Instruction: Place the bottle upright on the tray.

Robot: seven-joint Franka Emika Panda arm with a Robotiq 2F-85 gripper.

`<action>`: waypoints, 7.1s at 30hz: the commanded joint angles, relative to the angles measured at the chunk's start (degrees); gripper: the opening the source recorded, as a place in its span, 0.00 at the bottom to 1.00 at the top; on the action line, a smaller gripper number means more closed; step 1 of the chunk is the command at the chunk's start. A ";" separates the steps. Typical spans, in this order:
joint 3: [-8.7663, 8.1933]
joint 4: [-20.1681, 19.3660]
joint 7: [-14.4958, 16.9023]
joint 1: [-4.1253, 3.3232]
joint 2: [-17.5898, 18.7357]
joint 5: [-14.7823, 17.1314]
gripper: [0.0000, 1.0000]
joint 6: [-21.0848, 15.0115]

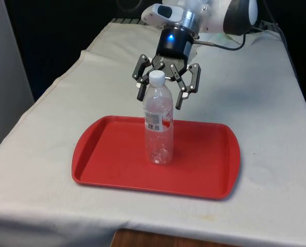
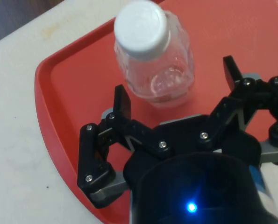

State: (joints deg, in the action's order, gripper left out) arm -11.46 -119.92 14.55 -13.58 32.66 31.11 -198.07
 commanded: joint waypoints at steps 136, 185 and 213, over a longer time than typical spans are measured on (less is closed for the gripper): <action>-2.81 -1.03 11.97 1.03 -20.45 -8.82 1.00 36.21; -3.95 1.83 8.42 1.32 -21.66 -19.08 1.00 40.85; -4.13 3.55 7.51 1.49 -23.84 -19.14 1.00 40.57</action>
State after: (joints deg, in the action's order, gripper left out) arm -15.58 -116.37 22.06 -12.09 8.82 11.97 -157.51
